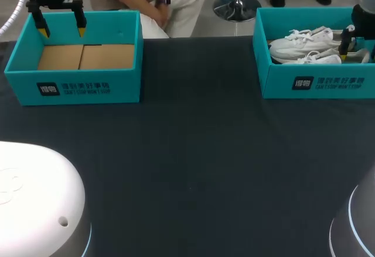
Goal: Take the shoe out of the shoebox, open the shoe tongue, remove and reinsert the insole, then place the shoe into the shoebox
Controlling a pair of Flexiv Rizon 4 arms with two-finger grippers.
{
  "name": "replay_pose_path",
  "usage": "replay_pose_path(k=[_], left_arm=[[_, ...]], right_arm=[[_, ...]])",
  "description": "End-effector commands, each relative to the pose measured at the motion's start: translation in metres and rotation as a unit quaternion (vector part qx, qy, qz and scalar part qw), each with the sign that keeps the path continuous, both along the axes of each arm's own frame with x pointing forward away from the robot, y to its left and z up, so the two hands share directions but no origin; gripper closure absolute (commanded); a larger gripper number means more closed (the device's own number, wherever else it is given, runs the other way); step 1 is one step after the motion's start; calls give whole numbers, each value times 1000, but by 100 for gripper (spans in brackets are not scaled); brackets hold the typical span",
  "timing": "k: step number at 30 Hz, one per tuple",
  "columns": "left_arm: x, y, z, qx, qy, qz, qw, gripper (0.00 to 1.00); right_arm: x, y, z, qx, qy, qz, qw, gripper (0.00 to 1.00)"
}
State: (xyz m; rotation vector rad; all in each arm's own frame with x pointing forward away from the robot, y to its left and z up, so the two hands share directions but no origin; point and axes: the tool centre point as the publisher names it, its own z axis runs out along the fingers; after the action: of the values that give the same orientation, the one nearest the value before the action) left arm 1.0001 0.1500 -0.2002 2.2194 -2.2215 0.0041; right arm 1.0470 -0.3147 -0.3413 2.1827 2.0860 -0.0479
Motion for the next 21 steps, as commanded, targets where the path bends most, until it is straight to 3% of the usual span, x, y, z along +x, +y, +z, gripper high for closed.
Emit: replay_pose_path(k=[1,4,5,7,10,14,21], left_arm=[[0,0,0,0,0,0,1000,0],[0,0,0,0,0,0,1000,0],[0,0,0,0,0,0,1000,0],[0,0,0,0,0,0,1000,0],[0,0,0,0,0,0,1000,0],[0,0,0,0,0,0,1000,0],[0,0,0,0,0,0,1000,0]], right_arm=[[2,-2,-3,1,1,-2,1000,0],[2,-3,-4,0,0,-2,1000,0],[2,-3,-4,-1,0,-3,1000,11],[1,-4,-5,-1,0,-5,1000,40],[2,-5,-5,-2,-1,-7,1000,60],[1,-5,-6,-4,-2,-7,1000,76],[1,-6,-2,-10,-3,-11,1000,95]])
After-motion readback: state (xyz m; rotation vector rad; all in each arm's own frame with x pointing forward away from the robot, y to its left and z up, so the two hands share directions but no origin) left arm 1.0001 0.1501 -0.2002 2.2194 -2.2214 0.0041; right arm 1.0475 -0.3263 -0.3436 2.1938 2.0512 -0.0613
